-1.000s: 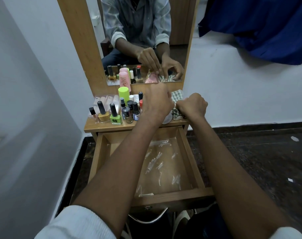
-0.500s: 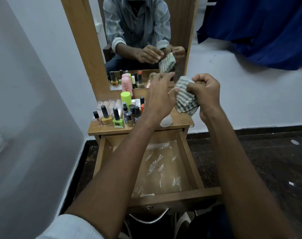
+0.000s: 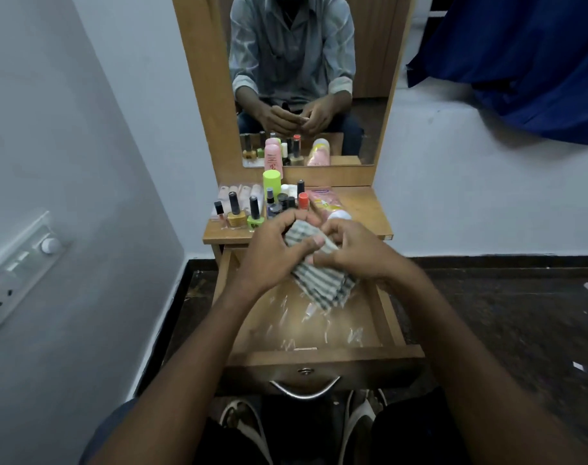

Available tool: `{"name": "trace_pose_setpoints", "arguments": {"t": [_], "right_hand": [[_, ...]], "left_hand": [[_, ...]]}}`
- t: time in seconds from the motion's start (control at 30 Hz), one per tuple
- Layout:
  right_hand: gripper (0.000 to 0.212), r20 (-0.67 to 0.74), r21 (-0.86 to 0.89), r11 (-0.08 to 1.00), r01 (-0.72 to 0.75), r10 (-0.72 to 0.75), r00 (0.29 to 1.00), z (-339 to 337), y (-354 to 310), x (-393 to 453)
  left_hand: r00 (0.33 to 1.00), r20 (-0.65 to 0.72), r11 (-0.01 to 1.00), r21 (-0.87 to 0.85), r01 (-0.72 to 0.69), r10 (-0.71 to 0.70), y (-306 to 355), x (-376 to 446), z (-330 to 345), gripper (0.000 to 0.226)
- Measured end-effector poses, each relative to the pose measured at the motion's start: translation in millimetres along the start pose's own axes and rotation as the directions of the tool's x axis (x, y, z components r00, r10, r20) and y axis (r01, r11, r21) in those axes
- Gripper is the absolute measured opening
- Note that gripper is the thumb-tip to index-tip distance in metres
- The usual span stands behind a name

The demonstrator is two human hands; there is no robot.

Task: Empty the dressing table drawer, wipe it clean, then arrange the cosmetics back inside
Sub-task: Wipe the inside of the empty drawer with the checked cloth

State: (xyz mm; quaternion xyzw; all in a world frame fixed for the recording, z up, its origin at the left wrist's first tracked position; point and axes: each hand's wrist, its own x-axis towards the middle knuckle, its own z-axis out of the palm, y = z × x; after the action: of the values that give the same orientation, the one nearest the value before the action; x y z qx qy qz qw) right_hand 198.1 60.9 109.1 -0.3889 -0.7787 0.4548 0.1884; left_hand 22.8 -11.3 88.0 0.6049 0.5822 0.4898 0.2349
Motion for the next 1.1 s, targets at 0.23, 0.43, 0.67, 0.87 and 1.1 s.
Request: {"name": "trace_pose_setpoints", "arguments": {"t": [0.23, 0.43, 0.67, 0.87, 1.1], "right_hand": [[0.009, -0.262, -0.51, 0.795, -0.33, 0.222, 0.939, 28, 28, 4], [0.009, -0.393, -0.604, 0.715, -0.352, 0.117, 0.912, 41, 43, 14], [0.011, -0.214, -0.713, 0.641, -0.284, 0.187, 0.959, 70, 61, 18], [0.02, -0.164, -0.751, 0.62, -0.229, 0.162, 0.973, 69, 66, 19], [0.02, -0.08, -0.723, 0.666, -0.183, 0.183, 0.98, 56, 74, 2]], "left_hand": [[0.977, -0.074, 0.919, 0.332, 0.213, -0.199, -52, -18, -2, 0.017], [0.961, -0.019, 0.872, 0.415, 0.26, -0.277, -68, -16, 2, 0.008], [0.948, -0.001, 0.824, 0.495, 0.277, -0.318, -72, -7, 8, 0.004], [0.968, -0.025, 0.799, 0.559, 0.221, -0.25, -76, -15, 12, 0.014], [0.969, -0.005, 0.803, 0.558, 0.208, -0.247, -72, -16, 14, 0.017]]}}
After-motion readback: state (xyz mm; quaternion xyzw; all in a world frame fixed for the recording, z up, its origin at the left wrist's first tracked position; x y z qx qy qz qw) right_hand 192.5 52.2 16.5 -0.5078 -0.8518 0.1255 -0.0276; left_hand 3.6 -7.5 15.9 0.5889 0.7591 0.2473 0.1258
